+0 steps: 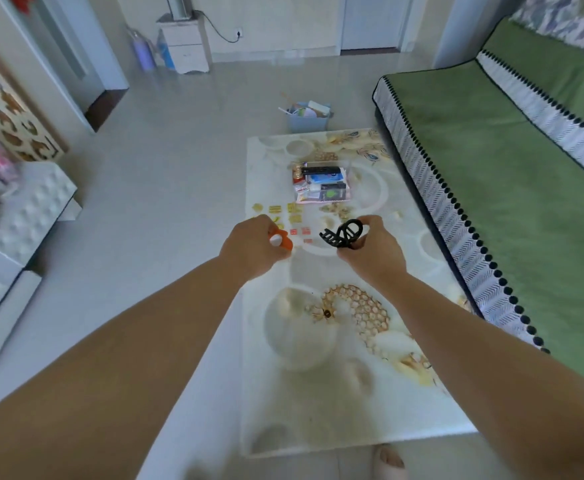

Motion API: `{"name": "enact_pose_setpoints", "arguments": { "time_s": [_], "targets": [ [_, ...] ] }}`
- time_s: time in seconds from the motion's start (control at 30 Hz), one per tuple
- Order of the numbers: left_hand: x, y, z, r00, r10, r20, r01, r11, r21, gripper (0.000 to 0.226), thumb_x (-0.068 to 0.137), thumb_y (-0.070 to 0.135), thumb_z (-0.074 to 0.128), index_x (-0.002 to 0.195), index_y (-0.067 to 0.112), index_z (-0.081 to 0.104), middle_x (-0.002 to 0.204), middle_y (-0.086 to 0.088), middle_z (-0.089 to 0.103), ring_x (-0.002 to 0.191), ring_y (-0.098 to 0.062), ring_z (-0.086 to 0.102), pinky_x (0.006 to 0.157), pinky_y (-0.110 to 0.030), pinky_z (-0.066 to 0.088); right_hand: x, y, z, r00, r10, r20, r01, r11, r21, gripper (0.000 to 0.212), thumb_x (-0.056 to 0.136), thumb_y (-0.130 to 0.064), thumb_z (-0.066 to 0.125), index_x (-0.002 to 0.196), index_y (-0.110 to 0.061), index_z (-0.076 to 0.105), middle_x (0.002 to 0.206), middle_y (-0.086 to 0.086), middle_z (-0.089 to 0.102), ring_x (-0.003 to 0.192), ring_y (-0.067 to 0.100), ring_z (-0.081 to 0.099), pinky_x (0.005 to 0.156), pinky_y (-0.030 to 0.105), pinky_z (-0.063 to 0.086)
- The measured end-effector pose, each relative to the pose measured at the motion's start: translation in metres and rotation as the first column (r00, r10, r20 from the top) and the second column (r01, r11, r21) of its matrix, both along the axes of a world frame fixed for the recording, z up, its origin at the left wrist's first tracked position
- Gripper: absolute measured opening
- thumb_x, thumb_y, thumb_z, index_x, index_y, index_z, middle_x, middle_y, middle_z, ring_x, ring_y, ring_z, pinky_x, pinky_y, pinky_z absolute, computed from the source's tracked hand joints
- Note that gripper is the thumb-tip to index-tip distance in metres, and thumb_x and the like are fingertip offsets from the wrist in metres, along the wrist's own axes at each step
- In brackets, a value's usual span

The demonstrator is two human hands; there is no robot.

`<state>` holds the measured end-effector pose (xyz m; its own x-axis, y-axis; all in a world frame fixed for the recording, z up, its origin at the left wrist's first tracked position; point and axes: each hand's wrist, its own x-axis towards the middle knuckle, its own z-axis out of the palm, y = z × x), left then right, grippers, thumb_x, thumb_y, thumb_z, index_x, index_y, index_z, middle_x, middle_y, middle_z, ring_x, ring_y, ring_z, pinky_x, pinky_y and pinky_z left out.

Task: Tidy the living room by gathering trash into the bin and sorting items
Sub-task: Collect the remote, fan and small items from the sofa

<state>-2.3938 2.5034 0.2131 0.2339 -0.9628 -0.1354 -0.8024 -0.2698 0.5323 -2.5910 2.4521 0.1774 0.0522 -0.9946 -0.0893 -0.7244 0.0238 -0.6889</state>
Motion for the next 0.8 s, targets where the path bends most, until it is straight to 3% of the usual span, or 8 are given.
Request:
{"name": "enact_pose_setpoints", "arguments": {
  "time_s": [0.2,0.37,0.67,0.8],
  "targets": [
    [0.117,0.02,0.009,0.989,-0.15,0.013,0.149,0.988,0.043,0.032,0.079,0.03,0.073,0.103,0.011,0.063,0.1,-0.006,0.065,0.096,-0.024,0.06,0.08,-0.034,0.046,0.11,0.042,-0.006,0.968,-0.227,0.107,0.214,0.97,0.119,0.056,0.075,-0.026,0.067,0.125,-0.026,0.041,0.096,-0.002,0.069,0.083,0.021,0.066,0.06,0.032,0.052],
    [0.179,0.001,0.015,0.976,-0.217,0.008,0.216,0.976,0.008,0.038,0.077,0.034,0.075,0.108,0.016,0.061,0.101,0.0,0.063,0.097,-0.02,0.058,0.076,-0.028,0.042,0.166,0.042,0.003,0.95,-0.294,0.109,0.284,0.954,0.099,0.058,0.076,-0.024,0.067,0.128,-0.025,0.041,0.095,-0.002,0.068,0.086,0.022,0.065,0.07,0.038,0.055],
    [0.212,-0.051,-0.002,0.953,-0.304,-0.005,0.304,0.953,0.008,0.038,0.079,0.031,0.074,0.11,0.013,0.062,0.109,-0.004,0.066,0.102,-0.022,0.06,0.076,-0.026,0.042,0.199,0.006,-0.011,0.911,-0.395,0.116,0.381,0.916,0.129,0.055,0.08,-0.024,0.062,0.131,-0.024,0.039,0.099,0.0,0.068,0.084,0.021,0.062,0.053,0.026,0.044],
    [0.225,-0.11,-0.008,0.941,-0.337,-0.022,0.337,0.939,0.069,0.042,0.081,0.031,0.073,0.117,0.012,0.06,0.118,-0.004,0.064,0.107,-0.023,0.059,0.082,-0.028,0.046,0.211,-0.043,-0.028,0.875,-0.463,0.144,0.433,0.88,0.195,0.056,0.08,-0.023,0.063,0.13,-0.024,0.038,0.101,0.002,0.068,0.082,0.02,0.063,0.054,0.027,0.045]
  ]
}}
